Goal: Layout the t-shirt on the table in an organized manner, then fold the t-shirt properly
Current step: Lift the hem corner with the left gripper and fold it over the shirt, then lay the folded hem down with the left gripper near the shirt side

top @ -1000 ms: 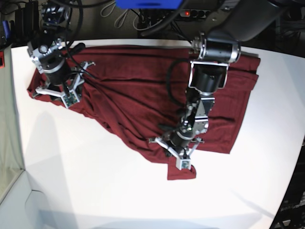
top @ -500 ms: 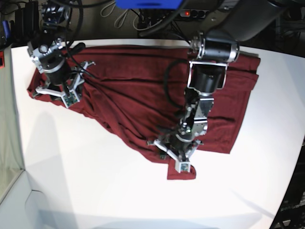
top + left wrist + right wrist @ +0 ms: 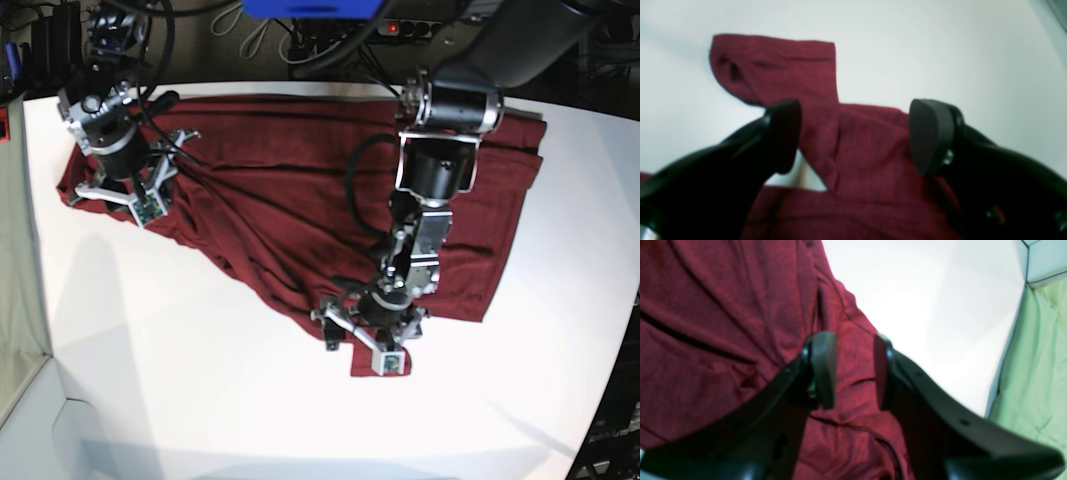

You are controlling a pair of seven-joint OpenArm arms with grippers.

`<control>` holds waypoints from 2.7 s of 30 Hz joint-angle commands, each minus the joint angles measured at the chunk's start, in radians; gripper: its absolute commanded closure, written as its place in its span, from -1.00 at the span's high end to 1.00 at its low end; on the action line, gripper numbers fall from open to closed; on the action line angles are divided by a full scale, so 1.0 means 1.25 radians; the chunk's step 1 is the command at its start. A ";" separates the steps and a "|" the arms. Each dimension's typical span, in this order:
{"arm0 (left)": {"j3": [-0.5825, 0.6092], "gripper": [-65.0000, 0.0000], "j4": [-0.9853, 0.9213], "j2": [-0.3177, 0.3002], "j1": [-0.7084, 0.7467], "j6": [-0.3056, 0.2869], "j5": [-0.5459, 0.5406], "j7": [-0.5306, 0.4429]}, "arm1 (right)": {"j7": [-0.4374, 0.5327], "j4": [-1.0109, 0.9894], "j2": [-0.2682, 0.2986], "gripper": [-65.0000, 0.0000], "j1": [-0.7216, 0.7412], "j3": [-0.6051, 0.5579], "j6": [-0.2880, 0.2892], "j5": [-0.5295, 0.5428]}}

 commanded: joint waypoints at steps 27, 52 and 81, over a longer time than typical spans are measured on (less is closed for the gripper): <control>-0.066 -0.99 0.079 -0.015 -0.020 -0.002 -0.093 -0.012 | 0.017 0.010 0.005 -0.38 0.004 0.001 -0.004 0.011; -0.129 -0.99 0.744 -0.084 0.354 -0.007 -0.206 0.171 | 0.017 0.010 0.003 -0.38 0.001 -0.001 -0.004 0.011; -0.186 0.33 0.844 -0.084 0.532 -0.010 -0.205 0.173 | 0.017 0.000 0.001 -0.37 0.030 -0.001 -0.004 0.013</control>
